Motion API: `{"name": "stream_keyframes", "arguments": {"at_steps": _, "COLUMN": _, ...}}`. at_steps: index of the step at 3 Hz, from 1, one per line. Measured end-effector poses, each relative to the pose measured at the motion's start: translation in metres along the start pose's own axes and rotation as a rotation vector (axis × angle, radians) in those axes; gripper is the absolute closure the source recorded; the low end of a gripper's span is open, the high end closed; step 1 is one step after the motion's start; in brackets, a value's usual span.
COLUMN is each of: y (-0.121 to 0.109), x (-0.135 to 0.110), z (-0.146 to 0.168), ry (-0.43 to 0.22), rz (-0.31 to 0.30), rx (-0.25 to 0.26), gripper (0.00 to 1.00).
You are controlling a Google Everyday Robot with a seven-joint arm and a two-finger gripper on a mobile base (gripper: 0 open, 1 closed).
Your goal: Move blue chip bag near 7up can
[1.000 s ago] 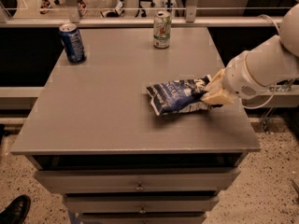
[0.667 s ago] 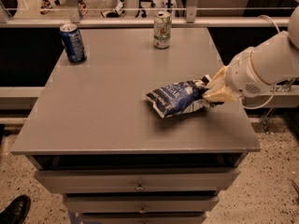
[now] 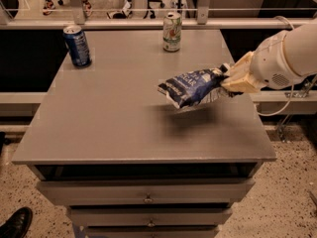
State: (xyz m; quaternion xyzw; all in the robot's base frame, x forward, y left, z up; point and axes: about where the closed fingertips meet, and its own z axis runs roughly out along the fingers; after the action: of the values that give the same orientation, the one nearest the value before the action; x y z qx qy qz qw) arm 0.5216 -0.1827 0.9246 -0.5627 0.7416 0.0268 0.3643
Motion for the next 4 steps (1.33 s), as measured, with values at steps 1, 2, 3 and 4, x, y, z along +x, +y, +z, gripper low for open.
{"name": "stream_keyframes", "arguments": {"at_steps": 1, "y": 0.0, "x": 0.0, "z": 0.004, "ry": -0.001, "rz": -0.005, "rx": 0.004, "gripper": 1.0}}
{"name": "stream_keyframes", "arguments": {"at_steps": 2, "y": -0.016, "x": 0.003, "z": 0.019, "ry": -0.011, "rz": -0.017, "rx": 0.048, "gripper": 1.0}}
{"name": "stream_keyframes", "arguments": {"at_steps": 3, "y": -0.056, "x": 0.007, "z": 0.038, "ry": -0.039, "rz": -0.048, "rx": 0.123, "gripper": 1.0}}
{"name": "stream_keyframes", "arguments": {"at_steps": 4, "y": -0.122, "x": 0.009, "z": 0.072, "ry": -0.105, "rz": -0.13, "rx": 0.174, "gripper": 1.0}}
